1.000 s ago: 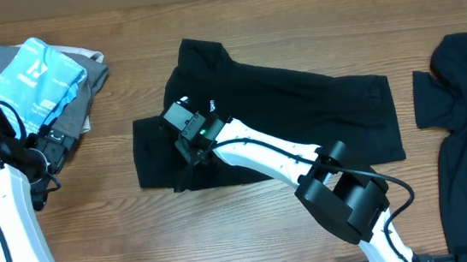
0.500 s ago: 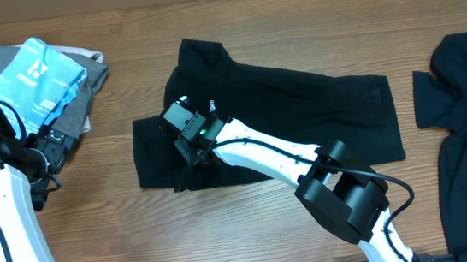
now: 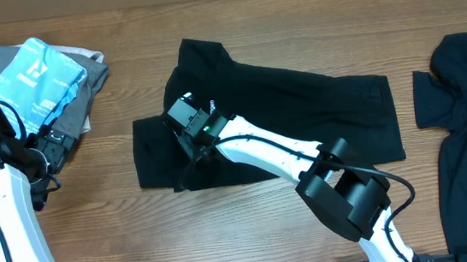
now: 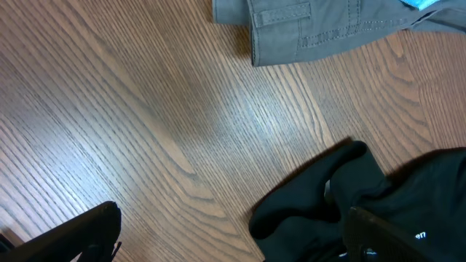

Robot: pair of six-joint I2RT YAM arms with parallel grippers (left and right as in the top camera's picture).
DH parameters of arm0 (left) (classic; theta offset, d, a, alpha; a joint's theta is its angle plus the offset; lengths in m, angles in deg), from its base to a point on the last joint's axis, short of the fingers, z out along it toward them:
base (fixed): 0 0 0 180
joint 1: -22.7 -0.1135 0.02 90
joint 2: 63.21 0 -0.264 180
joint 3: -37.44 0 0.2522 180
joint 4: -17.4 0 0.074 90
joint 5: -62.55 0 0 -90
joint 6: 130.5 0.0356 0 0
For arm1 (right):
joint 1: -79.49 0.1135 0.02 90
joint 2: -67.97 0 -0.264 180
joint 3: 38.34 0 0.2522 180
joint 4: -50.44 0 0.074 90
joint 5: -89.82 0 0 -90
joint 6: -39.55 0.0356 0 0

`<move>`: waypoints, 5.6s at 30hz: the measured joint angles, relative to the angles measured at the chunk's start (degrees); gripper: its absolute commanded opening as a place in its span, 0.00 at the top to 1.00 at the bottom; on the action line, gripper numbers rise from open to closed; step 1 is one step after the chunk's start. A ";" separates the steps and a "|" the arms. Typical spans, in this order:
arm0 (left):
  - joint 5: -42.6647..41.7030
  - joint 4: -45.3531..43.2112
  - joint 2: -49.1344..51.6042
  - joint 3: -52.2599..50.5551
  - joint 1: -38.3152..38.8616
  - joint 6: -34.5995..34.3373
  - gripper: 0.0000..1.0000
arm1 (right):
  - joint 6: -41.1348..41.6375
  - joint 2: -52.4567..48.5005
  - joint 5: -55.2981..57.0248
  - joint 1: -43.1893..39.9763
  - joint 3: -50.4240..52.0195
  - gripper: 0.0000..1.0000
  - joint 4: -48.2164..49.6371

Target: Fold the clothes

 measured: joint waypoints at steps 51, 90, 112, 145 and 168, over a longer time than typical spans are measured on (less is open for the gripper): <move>-0.02 0.00 0.00 0.00 0.00 -0.02 0.00 | -2.49 -1.38 -0.90 -4.50 -2.47 0.96 -0.90; -0.02 0.02 0.00 0.00 0.00 0.00 0.00 | 3.39 0.76 -15.91 -8.96 -12.57 0.68 -18.14; -0.02 0.02 0.00 0.00 0.00 -0.02 0.00 | -25.18 -0.48 -22.93 -4.02 -12.57 0.46 -14.71; -0.02 0.02 0.07 0.00 0.00 0.00 0.00 | -28.68 -7.02 -21.38 -7.41 -12.57 0.96 -10.62; -0.02 0.02 0.07 0.00 0.00 0.00 0.00 | -28.57 -7.06 -13.81 -9.33 -12.57 0.87 -4.20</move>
